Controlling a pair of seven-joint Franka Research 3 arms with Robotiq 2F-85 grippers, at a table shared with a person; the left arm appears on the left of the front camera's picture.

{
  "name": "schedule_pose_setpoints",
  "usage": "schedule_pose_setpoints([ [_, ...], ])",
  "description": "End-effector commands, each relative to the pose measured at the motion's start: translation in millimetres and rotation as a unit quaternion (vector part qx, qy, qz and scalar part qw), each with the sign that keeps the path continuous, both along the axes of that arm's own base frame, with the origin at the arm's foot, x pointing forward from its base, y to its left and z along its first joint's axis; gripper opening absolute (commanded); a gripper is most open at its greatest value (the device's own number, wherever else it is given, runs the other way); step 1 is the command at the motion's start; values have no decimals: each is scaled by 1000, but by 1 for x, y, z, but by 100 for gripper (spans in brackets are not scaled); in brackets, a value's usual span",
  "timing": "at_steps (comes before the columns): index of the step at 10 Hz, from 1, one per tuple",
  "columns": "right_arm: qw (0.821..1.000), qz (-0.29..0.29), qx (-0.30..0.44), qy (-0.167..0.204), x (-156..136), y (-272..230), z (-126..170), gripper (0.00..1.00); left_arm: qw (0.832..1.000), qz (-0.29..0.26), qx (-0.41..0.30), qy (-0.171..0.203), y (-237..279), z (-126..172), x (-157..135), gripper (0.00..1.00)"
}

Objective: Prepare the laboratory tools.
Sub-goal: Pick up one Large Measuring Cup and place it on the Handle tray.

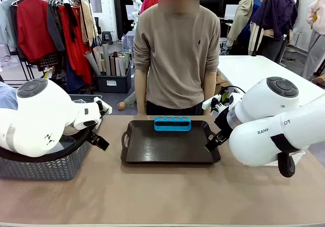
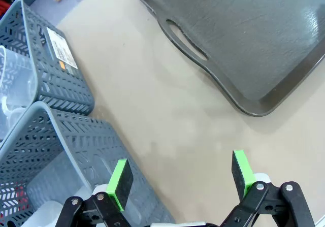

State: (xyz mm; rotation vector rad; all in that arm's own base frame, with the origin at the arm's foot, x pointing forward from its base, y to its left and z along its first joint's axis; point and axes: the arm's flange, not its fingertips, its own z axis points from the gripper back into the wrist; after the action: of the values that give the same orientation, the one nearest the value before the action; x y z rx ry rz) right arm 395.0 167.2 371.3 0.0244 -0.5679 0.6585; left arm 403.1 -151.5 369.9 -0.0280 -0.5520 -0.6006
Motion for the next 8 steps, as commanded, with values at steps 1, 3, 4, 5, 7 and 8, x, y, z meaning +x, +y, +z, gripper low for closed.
schedule_pose_setpoints([
  [1,1000,0,0,0,0,0,0,100,1000,0,0,0,0,0,0,100],
  [3,1000,0,0,0,0,0,0,100,1000,0,0,0,0,0,0,100],
  [4,1000,15,-1,5,-7,10,3,100,1000,-8,0,10,0,4,-7,100],
  [5,999,31,15,4,-9,13,3,100,1000,-18,8,21,-2,15,-11,100],
  [7,997,62,50,19,-10,13,10,100,998,-40,10,49,-5,29,-23,100],
  [8,994,77,68,27,-10,14,20,100,997,-52,1,56,-7,40,-26,100],
])
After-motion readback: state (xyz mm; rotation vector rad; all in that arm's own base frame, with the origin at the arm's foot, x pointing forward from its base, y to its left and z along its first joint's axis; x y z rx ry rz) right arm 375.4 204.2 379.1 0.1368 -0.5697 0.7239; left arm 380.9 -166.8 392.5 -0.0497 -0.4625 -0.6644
